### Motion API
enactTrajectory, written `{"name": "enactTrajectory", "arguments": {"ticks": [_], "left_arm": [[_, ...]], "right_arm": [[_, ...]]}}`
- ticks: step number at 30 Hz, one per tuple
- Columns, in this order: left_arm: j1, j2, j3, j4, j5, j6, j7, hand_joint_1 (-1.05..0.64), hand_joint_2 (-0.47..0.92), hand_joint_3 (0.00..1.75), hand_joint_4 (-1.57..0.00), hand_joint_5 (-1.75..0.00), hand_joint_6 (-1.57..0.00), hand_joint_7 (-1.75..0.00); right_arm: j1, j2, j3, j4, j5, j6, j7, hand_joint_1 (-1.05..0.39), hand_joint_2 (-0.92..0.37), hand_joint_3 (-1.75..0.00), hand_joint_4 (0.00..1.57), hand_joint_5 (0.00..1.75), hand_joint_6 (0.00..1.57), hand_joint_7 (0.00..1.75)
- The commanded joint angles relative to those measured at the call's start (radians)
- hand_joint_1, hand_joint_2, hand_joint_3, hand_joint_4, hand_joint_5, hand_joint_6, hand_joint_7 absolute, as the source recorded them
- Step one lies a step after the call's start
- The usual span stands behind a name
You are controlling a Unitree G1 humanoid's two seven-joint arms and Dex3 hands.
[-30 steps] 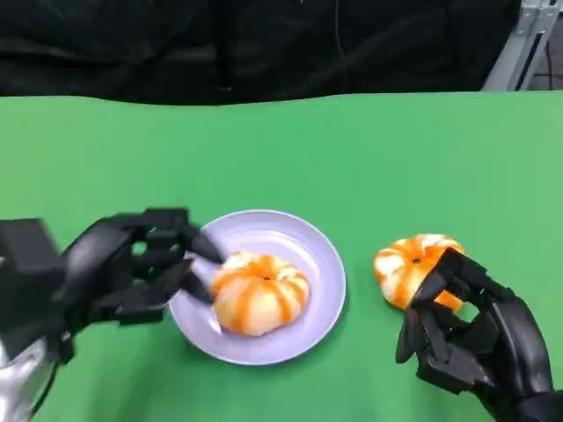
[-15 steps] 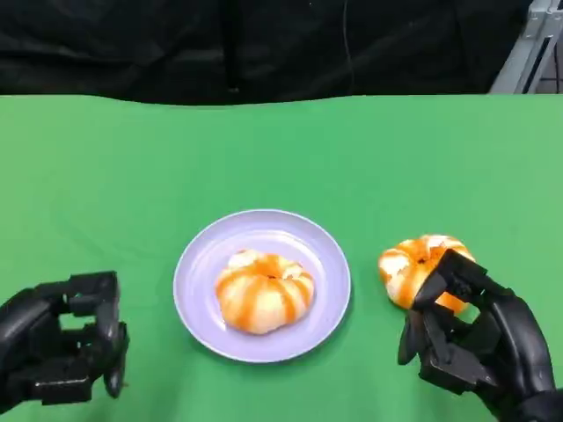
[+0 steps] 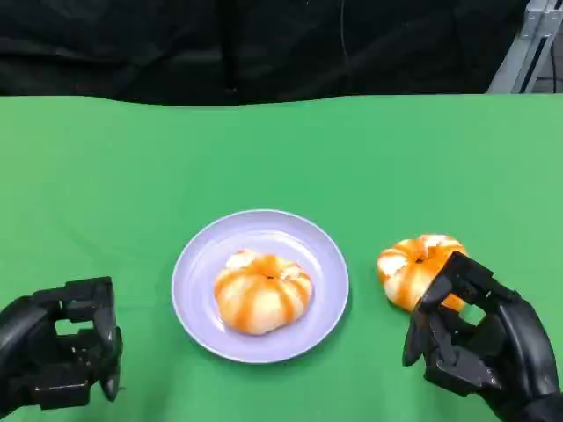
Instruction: Grasp the bread from the table and place it into the plate.
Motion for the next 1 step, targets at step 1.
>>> {"name": "enactTrajectory", "arguments": {"ticks": [1], "left_arm": [[-0.005,0.005,0.014,-0.009,0.006,0.003,0.009,0.12,0.78,1.05,-0.85,-1.75,-0.7,-1.75]], "right_arm": [[0.009,-0.007,0.0,-0.02,0.007,0.011,-0.008,-0.12,-0.59,-1.14,0.83,1.75,0.62,1.71]]}}
